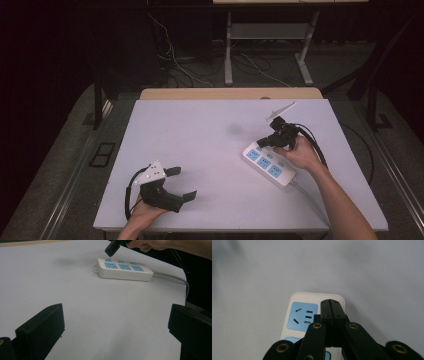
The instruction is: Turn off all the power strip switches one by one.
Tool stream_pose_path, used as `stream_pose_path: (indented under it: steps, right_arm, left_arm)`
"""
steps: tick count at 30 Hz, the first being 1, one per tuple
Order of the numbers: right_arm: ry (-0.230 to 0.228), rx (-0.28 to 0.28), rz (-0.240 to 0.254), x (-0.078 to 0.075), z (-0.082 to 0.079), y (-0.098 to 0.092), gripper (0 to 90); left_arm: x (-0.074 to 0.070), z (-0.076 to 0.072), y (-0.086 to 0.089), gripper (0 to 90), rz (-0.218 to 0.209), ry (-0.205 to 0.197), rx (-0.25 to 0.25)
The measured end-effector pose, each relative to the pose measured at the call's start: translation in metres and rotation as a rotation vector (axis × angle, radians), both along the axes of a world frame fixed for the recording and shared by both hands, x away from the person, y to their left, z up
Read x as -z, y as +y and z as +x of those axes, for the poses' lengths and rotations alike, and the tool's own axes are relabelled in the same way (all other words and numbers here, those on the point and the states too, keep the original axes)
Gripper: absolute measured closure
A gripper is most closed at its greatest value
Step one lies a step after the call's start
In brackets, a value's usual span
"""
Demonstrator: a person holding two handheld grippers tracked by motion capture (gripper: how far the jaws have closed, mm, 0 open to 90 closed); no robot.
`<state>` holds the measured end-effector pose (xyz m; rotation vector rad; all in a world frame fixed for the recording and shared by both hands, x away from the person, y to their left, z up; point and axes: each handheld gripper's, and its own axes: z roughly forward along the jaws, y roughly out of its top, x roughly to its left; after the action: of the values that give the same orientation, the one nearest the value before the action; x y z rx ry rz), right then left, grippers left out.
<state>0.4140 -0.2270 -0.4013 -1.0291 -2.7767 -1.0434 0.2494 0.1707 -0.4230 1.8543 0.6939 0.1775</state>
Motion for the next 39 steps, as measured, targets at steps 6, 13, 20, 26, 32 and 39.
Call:
stream_pose_path:
  steps: [6,13,20,26,32,39]
  right_arm:
    - [-0.012,0.032,0.009,-0.009,-0.005,-0.010,90.0]
    - [-0.048,0.101,0.057,-0.024,-0.017,-0.024,82.8]
    - [-0.082,0.154,0.087,-0.033,-0.034,-0.037,67.6]
    - [-0.108,0.215,0.115,-0.039,-0.048,-0.047,43.5]
    - [-0.116,0.261,0.136,-0.037,-0.064,-0.055,9.7]
    - [-0.103,0.254,0.189,-0.029,-0.089,-0.062,0.2]
  left_arm:
    - [0.000,-0.001,-0.001,0.0,-0.001,-0.001,0.003]
    - [-0.001,-0.002,-0.002,0.0,-0.008,-0.001,0.003]
    - [-0.002,-0.003,-0.002,0.0,-0.010,-0.006,0.004]
    - [-0.002,-0.003,-0.003,0.0,-0.014,-0.009,0.005]
    - [-0.002,-0.003,-0.003,0.0,-0.015,-0.010,0.004]
    - [-0.002,-0.004,-0.004,0.0,-0.015,-0.008,0.003]
